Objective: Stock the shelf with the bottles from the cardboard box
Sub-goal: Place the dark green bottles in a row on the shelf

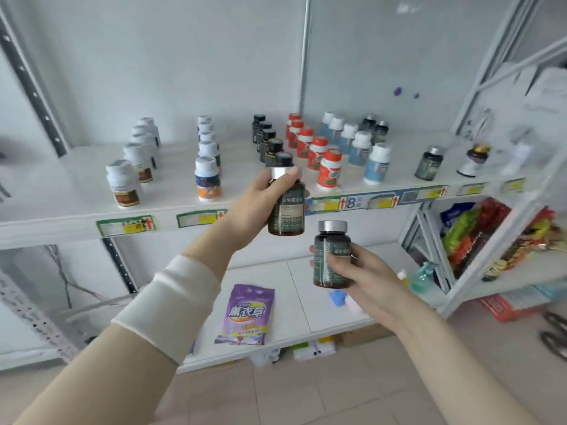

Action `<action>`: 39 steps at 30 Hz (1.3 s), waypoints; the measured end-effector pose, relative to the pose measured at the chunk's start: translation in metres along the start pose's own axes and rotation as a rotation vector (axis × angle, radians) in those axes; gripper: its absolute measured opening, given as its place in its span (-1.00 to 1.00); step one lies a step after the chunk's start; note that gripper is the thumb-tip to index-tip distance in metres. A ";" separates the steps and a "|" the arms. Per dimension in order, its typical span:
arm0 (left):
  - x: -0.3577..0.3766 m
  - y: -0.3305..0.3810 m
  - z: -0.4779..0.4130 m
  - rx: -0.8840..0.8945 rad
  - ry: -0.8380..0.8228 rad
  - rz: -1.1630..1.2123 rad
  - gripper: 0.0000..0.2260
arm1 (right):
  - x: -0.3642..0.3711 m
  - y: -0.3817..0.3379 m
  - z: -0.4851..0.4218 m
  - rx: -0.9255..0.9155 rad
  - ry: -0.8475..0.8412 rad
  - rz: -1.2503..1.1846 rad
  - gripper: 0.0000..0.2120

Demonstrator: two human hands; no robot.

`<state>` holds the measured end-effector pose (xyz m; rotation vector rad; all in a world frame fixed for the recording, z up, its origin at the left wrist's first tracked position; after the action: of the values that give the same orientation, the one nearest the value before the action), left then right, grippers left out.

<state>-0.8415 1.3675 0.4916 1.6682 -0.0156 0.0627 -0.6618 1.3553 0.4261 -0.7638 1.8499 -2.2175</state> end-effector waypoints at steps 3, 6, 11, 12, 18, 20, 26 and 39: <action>0.039 0.006 -0.046 0.028 -0.061 -0.027 -0.76 | -0.049 -0.029 -0.017 -0.057 0.045 0.004 -0.68; 0.072 0.013 -0.100 0.078 -0.108 0.004 -0.83 | -0.095 -0.063 -0.043 -0.145 0.052 0.037 -0.29; 0.114 0.023 -0.196 0.108 -0.160 -0.043 -0.75 | -0.160 -0.122 -0.089 -0.204 0.080 0.030 -0.33; 0.123 0.025 -0.214 0.101 -0.177 -0.060 -0.75 | -0.171 -0.134 -0.097 -0.201 0.102 0.036 -0.44; 0.176 0.033 -0.305 0.104 -0.263 -0.089 -0.83 | -0.241 -0.187 -0.146 -0.183 0.182 0.156 -0.52; 0.192 0.030 -0.333 0.108 -0.254 -0.128 -0.85 | -0.263 -0.204 -0.162 -0.172 0.162 0.205 -0.50; 0.232 0.021 -0.404 0.092 -0.159 -0.223 -0.79 | -0.328 -0.243 -0.222 -0.174 0.015 0.297 -0.60; 0.248 -0.012 -0.496 -0.082 0.086 -0.668 -0.82 | -0.393 -0.253 -0.336 -0.141 -0.127 0.752 -0.52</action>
<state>-0.6091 1.8685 0.5398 1.5143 0.5927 -0.3662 -0.4329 1.8748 0.5206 -0.1566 1.8304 -1.5401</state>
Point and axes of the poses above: each hand's wrist, its own z-axis away from the middle knuckle, its own x-axis out of the palm, y = z × x, the point moved 2 cm from there along -z, towards the middle knuckle, and after that the axes turned 1 degree about -x, right-handed, at the moved point
